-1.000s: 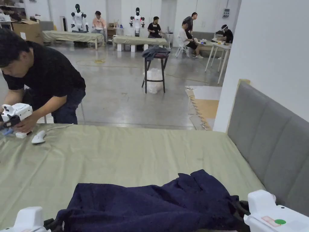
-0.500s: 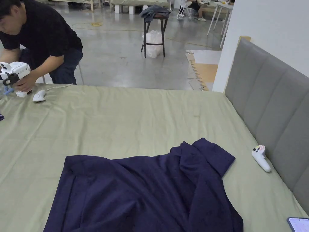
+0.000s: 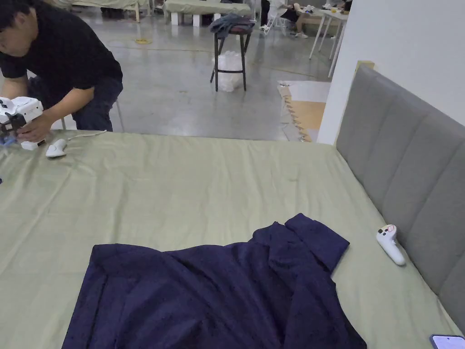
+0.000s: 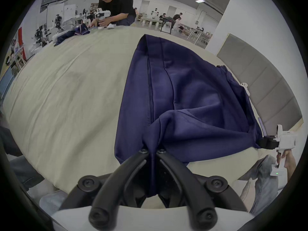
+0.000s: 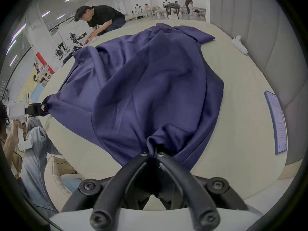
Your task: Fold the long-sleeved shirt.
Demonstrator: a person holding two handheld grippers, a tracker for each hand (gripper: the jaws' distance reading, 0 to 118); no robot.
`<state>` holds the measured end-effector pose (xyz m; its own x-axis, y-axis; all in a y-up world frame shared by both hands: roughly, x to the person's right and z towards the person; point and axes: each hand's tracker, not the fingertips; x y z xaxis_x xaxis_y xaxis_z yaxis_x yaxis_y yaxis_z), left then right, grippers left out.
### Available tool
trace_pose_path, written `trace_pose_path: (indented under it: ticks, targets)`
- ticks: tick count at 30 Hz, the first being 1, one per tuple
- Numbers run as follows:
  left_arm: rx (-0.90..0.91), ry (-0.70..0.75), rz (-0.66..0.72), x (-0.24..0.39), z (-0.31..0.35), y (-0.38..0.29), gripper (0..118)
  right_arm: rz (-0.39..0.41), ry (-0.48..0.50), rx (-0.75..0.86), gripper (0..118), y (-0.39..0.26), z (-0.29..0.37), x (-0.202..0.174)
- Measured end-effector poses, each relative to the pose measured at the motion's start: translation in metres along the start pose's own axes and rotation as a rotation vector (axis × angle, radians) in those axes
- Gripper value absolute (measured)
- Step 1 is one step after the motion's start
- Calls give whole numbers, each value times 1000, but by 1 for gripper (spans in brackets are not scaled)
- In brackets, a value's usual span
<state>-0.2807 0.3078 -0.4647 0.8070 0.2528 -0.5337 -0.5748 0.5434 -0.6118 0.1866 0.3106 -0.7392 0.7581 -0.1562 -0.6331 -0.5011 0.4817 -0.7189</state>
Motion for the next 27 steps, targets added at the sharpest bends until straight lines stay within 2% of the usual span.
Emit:
trace_pose_path:
  ticks: [6,10,11,12,13,14,15,16,17,18,20,21,24,25,27]
  targets:
    - [4,-18,-3,-2,17,-1,8,15,-1,-22,1,-5,12,5]
    - [-31,-16,-22,0,6,-2,8,24,-4,-39,1,-10,-1,9]
    - [-46,-12,-30,1,5,-2,10,20,-6,-43,1,-8,-2,8]
    - [-26,5,-33,3,6,-3,19,22,-10,-45,3,-7,-3,6]
    - [-8,16,-39,5,10,-3,38,27,-11,-40,17,1,4,1]
    - [-4,35,-50,8,12,-2,81,28,-24,-25,58,3,8,-1]
    - [4,72,-56,10,17,0,105,14,-42,-3,91,6,13,-1]
    - [15,93,-60,13,22,3,110,1,-74,36,117,10,19,-2]
    - [70,89,-80,15,33,7,104,-7,-93,96,116,15,28,-4]
    - [116,84,-86,21,44,16,105,-12,-87,189,114,20,41,-7]
    - [166,110,-84,30,58,32,109,-47,-95,265,115,33,53,-9]
    - [209,115,-65,34,64,40,109,-43,-116,297,115,40,52,-1]
    - [317,115,-52,52,64,60,110,-4,-193,444,115,60,61,-11]
    - [343,123,-57,60,65,68,109,-5,-203,474,115,75,79,-27]
    - [412,101,-62,79,66,82,102,-14,-191,529,103,86,85,-37]
